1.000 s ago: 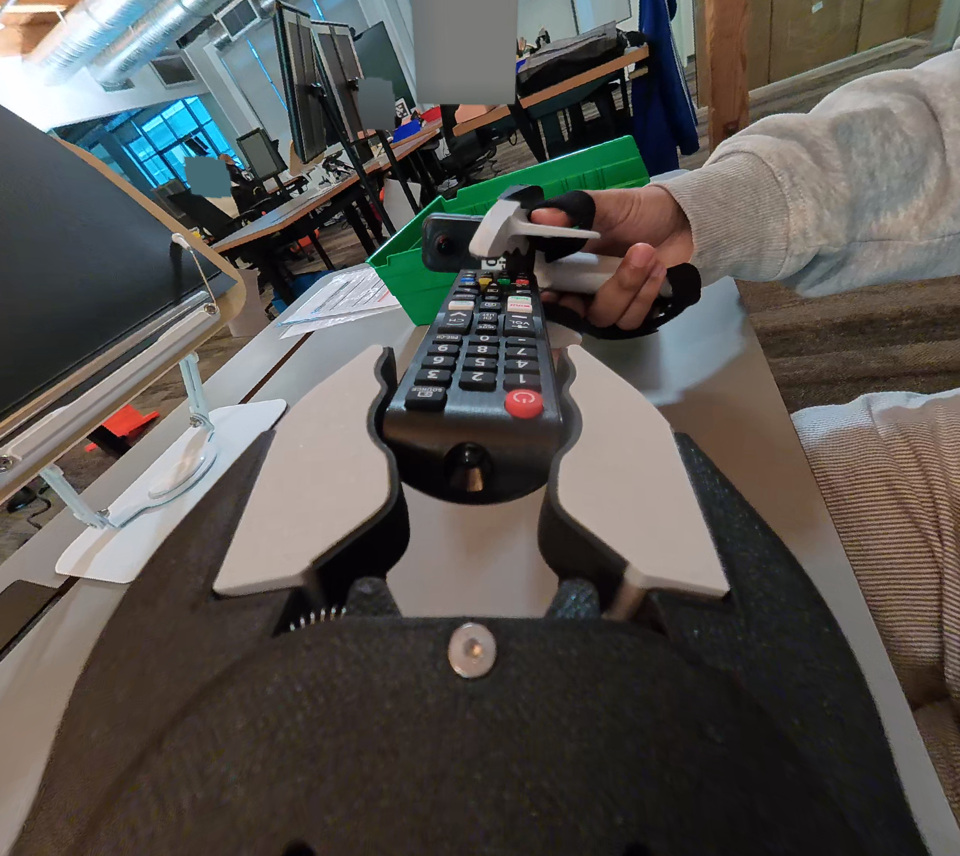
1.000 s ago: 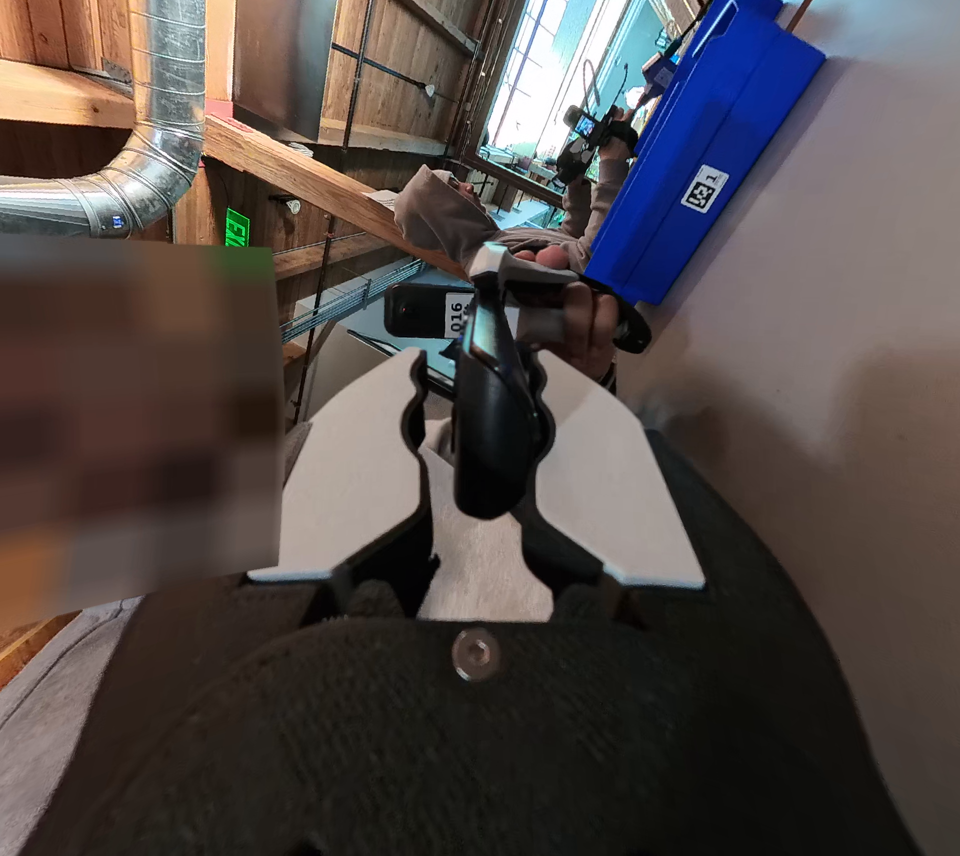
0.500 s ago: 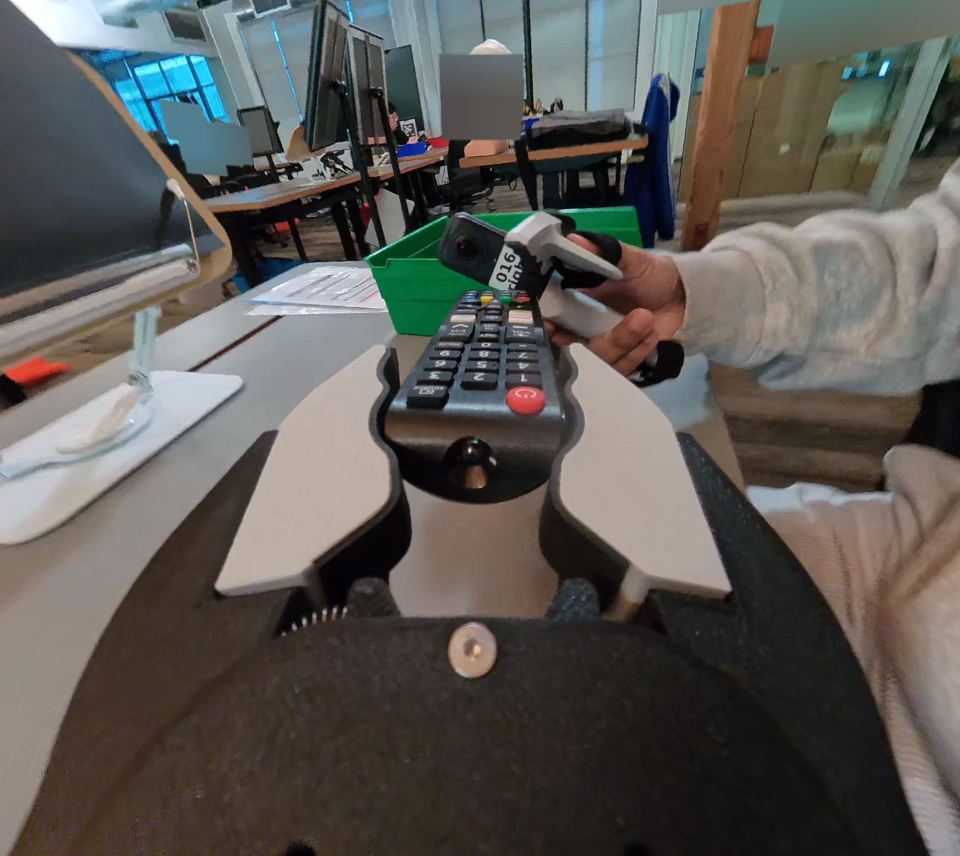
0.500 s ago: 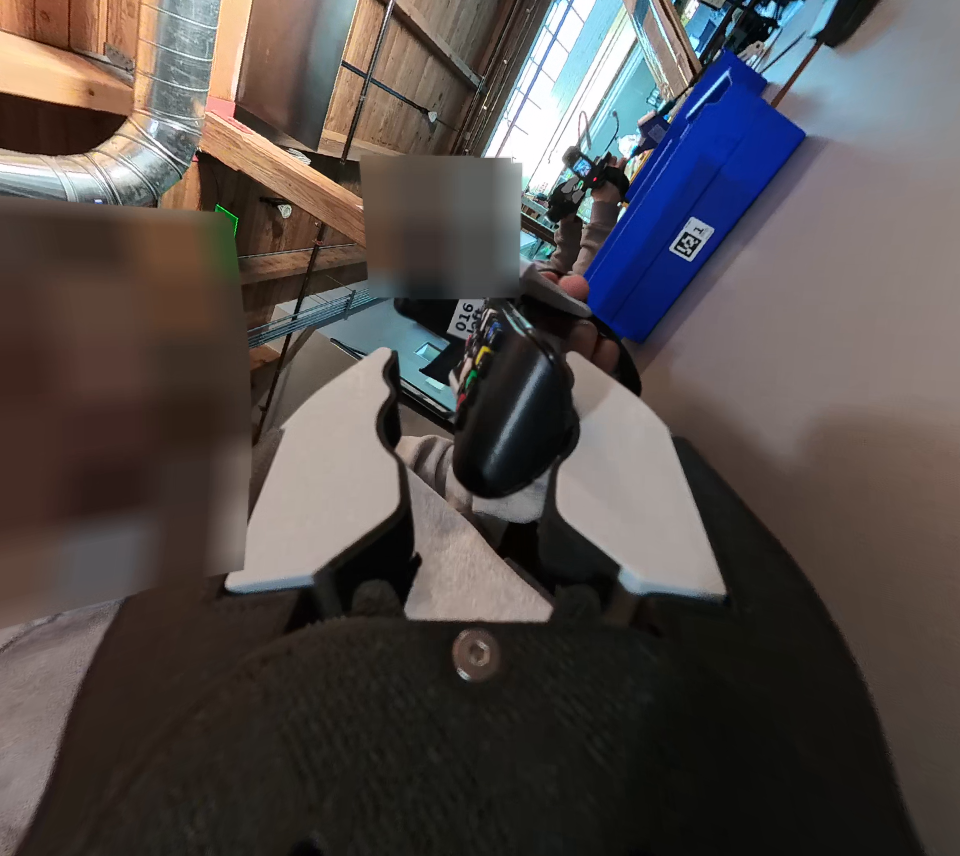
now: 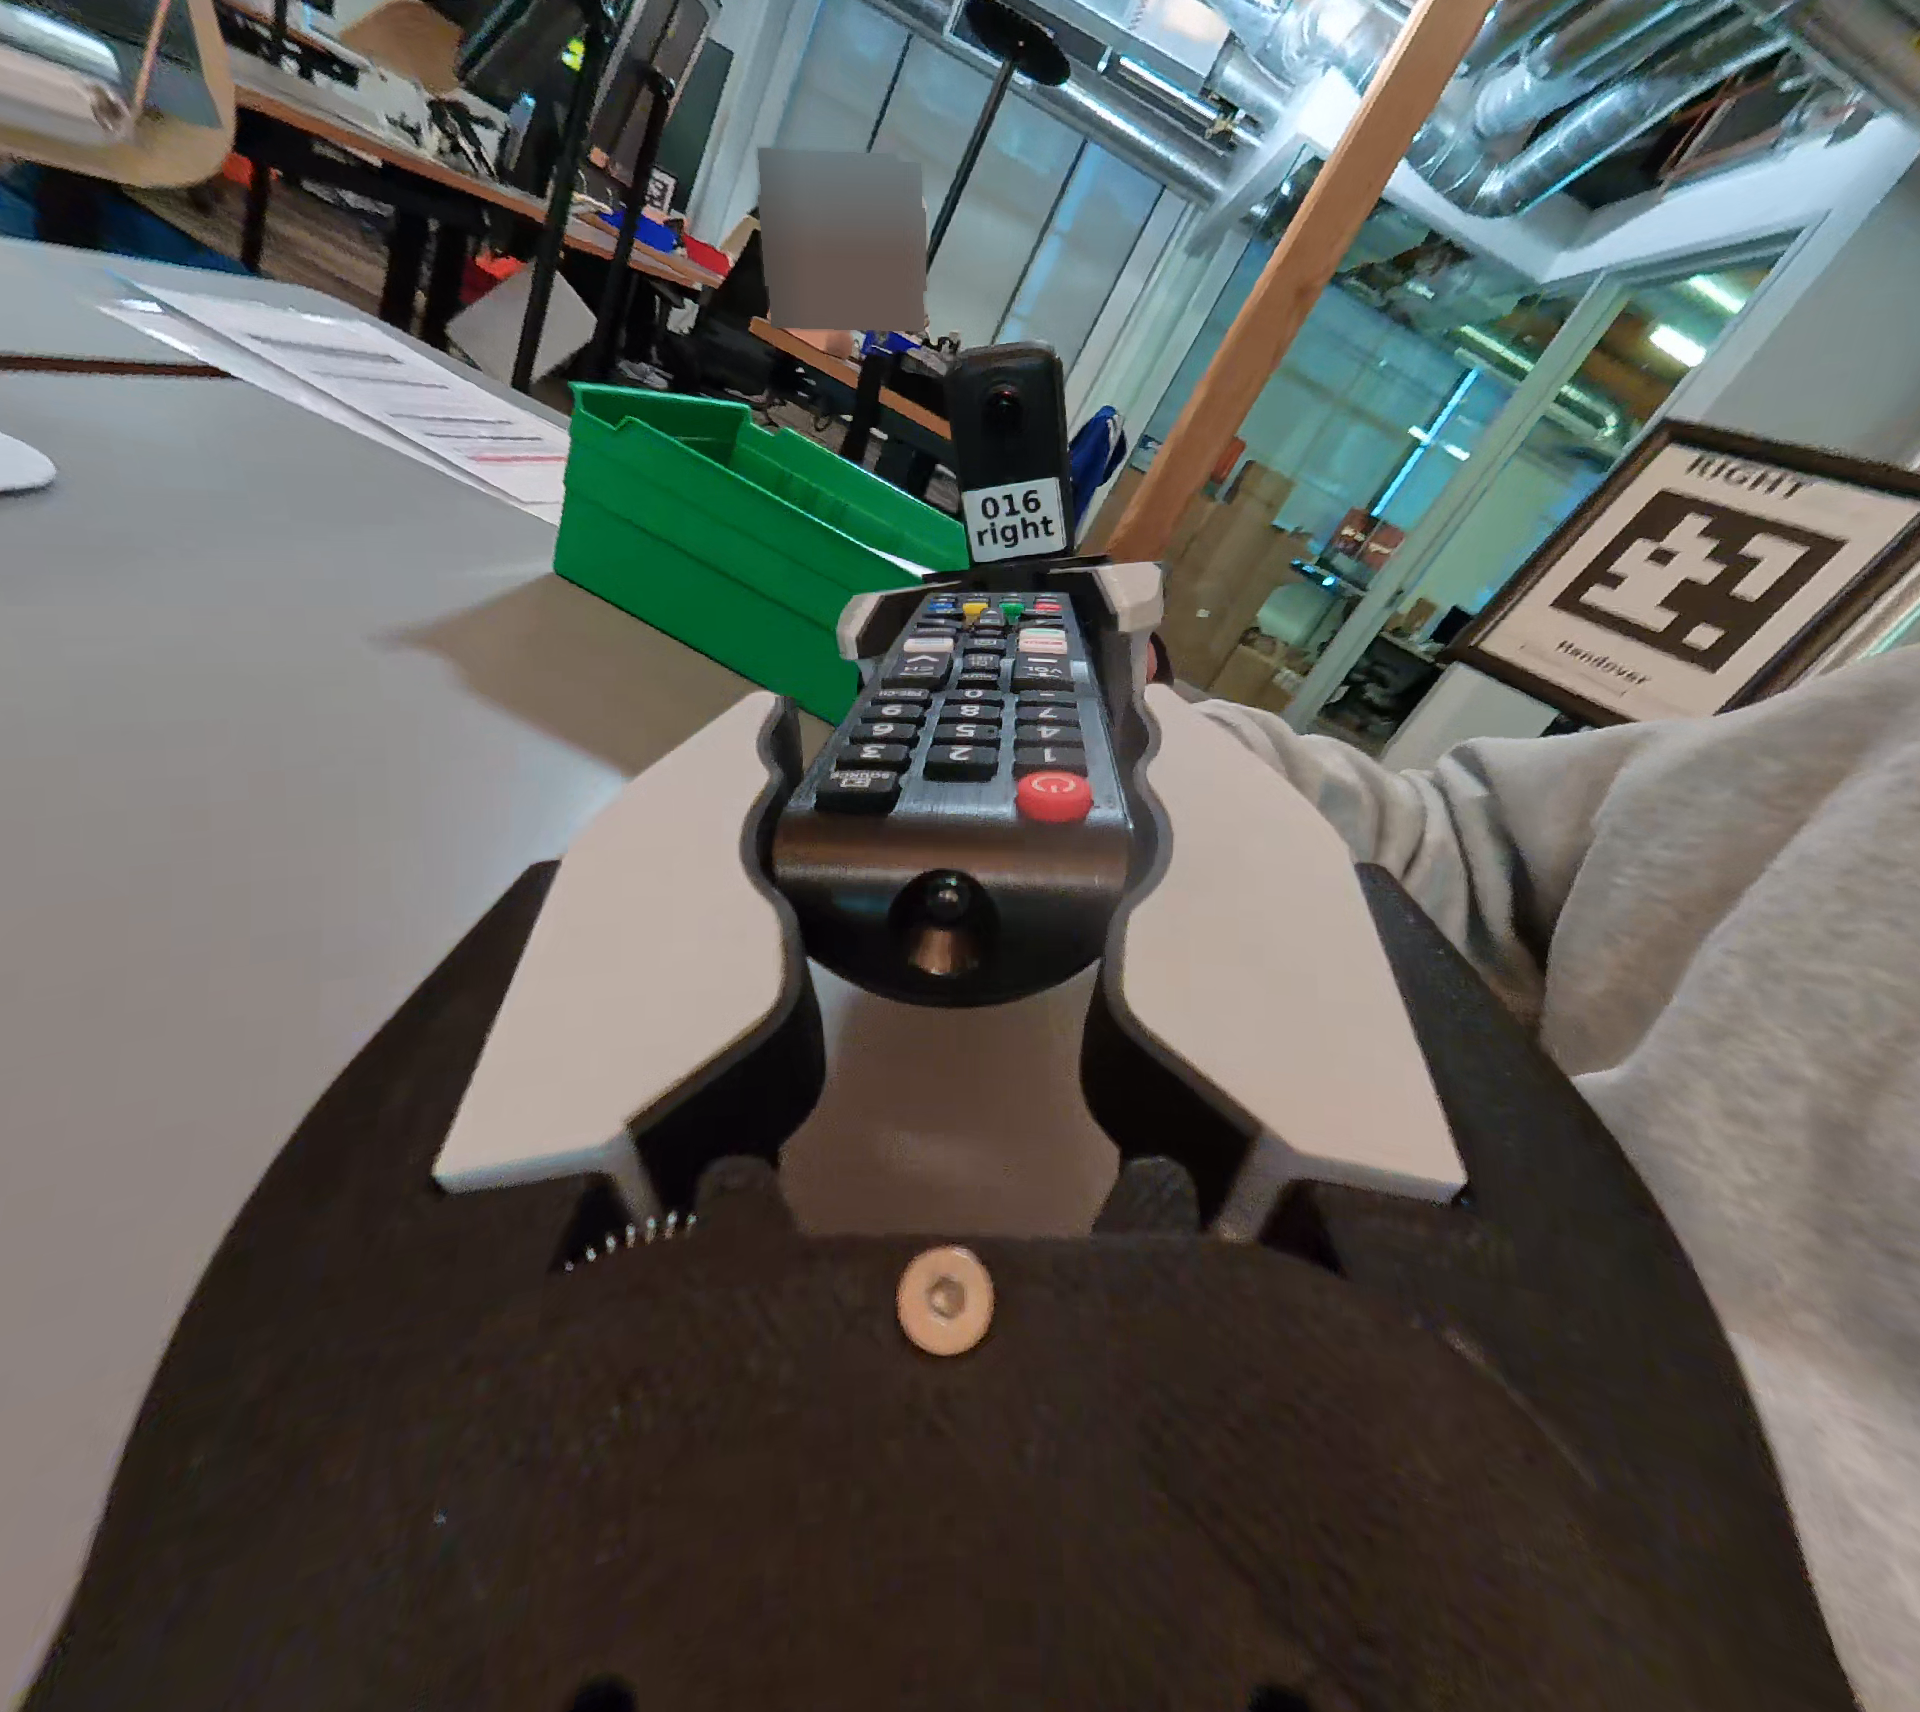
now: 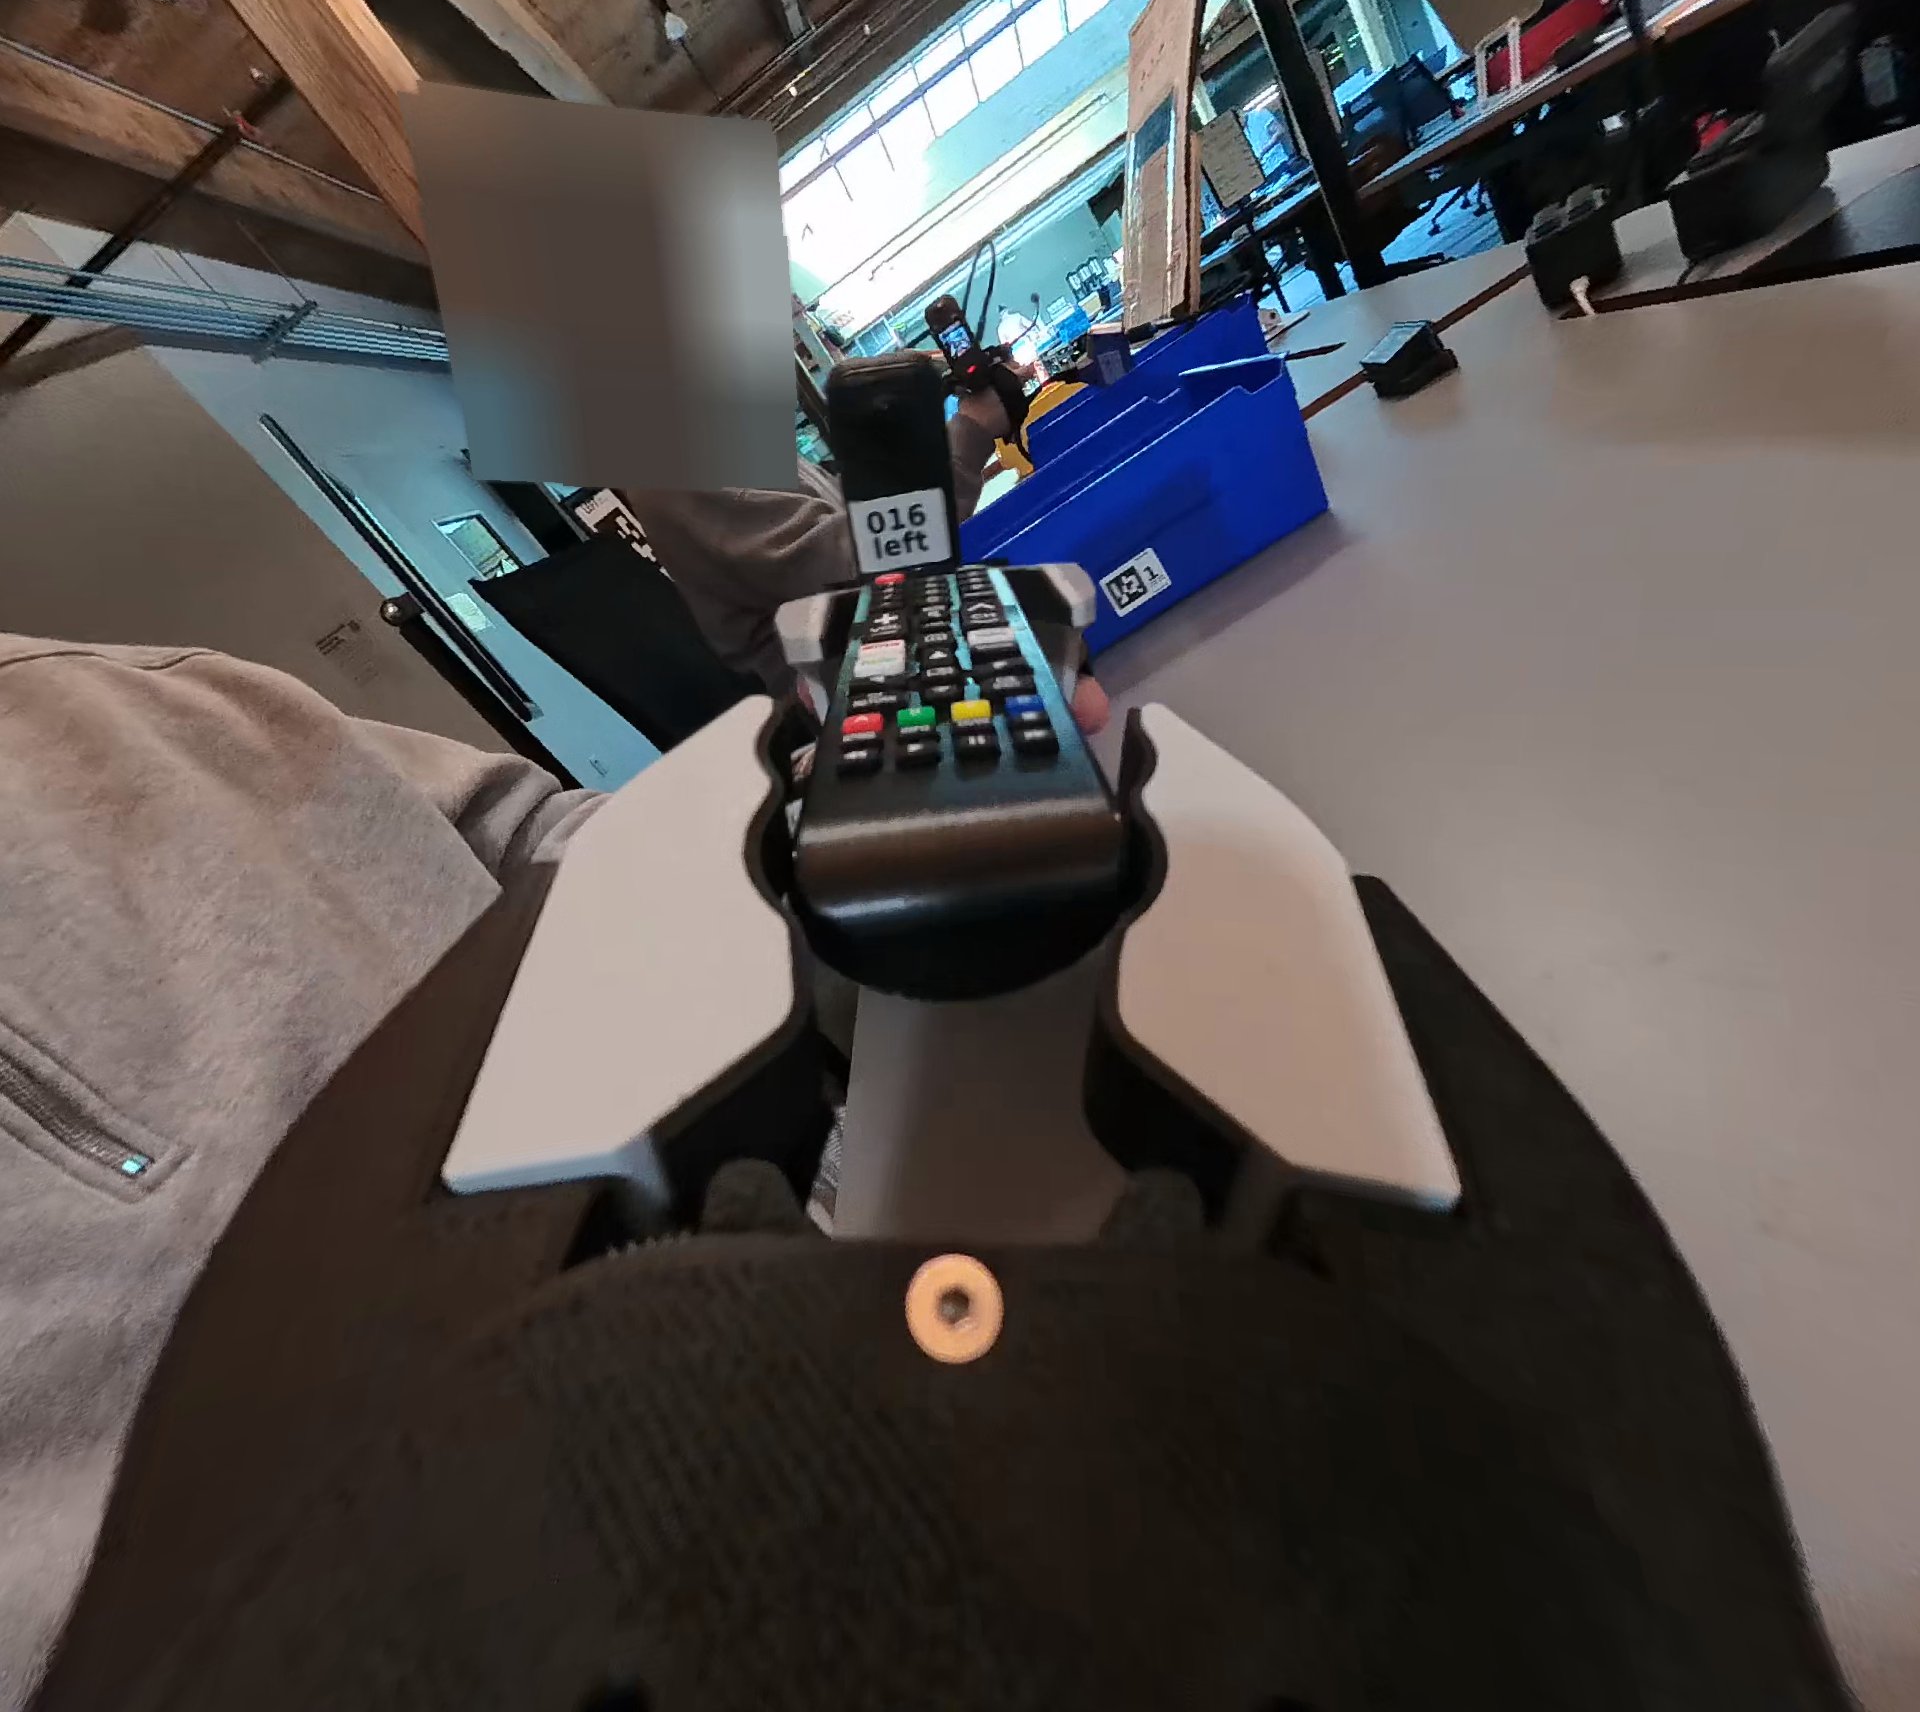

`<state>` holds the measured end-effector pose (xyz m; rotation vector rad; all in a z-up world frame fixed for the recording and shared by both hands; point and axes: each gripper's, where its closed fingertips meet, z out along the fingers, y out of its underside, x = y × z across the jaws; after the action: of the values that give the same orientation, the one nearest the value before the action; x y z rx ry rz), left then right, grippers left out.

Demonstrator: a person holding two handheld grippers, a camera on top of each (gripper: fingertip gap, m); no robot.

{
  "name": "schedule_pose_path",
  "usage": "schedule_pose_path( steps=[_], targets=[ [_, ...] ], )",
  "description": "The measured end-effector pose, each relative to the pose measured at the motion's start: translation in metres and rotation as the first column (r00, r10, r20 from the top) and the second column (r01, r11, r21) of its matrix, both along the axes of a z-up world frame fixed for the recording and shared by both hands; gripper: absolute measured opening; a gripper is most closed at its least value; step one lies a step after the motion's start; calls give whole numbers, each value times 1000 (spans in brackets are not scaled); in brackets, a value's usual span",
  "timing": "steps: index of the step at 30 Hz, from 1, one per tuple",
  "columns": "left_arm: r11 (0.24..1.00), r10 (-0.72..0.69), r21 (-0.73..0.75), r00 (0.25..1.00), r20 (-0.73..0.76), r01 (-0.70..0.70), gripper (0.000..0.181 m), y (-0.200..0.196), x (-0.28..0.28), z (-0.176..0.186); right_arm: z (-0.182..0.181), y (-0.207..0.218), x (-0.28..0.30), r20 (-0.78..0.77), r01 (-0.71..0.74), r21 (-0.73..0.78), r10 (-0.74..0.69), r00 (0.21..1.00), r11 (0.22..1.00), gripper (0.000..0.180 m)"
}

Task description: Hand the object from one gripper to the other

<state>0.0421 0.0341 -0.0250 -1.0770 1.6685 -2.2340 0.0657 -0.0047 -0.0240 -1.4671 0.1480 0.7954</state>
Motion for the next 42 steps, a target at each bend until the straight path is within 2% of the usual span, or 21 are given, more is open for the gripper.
schedule_pose_path(
  steps=[4, 13, 19, 24, 29, 32, 37, 39, 42],
  targets=[
    [996, -24, -91, 998, -57, 19, 61, 1, 2, -1, -1, 0, -5, 23, -17, -11, 17, 1000, 1000, 62],
    [991, -33, -128, 998, -46, 27, 61, 2, 1, 2, -1, 1, -6, 26, -6, -44, 7, 1000, 999, 61],
    [982, -58, -181, 997, -43, 49, 61, -1, 0, 4, 0, 1, 2, -150, -5, -30, 1, 989, 1000, 61],
    [988, -44, -148, 998, -40, 37, 73, -7, 2, 0, -3, 1, 11, -262, 1, -29, -8, 965, 1000, 60],
    [998, -1, -70, 999, 38, 4, 82, -11, 1, 0, -4, 2, 12, -330, -16, -21, 9, 944, 1000, 60],
    [999, 21, 25, 990, 137, -25, 78, -17, -3, 2, -7, 6, 6, -400, -55, -25, 41, 916, 998, 61],
    [987, 66, 117, 949, 309, -107, 49, -21, -14, 18, -13, 12, -4, -583, -145, -11, 111, 805, 989, 61],
    [983, 64, 143, 943, 327, -116, 45, -20, -15, 21, -16, 14, -7, -640, -178, -3, 134, 756, 984, 61],
    [978, 63, 173, 950, 306, -121, 43, -16, -14, 20, -17, 15, -11, -659, -203, -6, 148, 737, 979, 61]
  ],
)
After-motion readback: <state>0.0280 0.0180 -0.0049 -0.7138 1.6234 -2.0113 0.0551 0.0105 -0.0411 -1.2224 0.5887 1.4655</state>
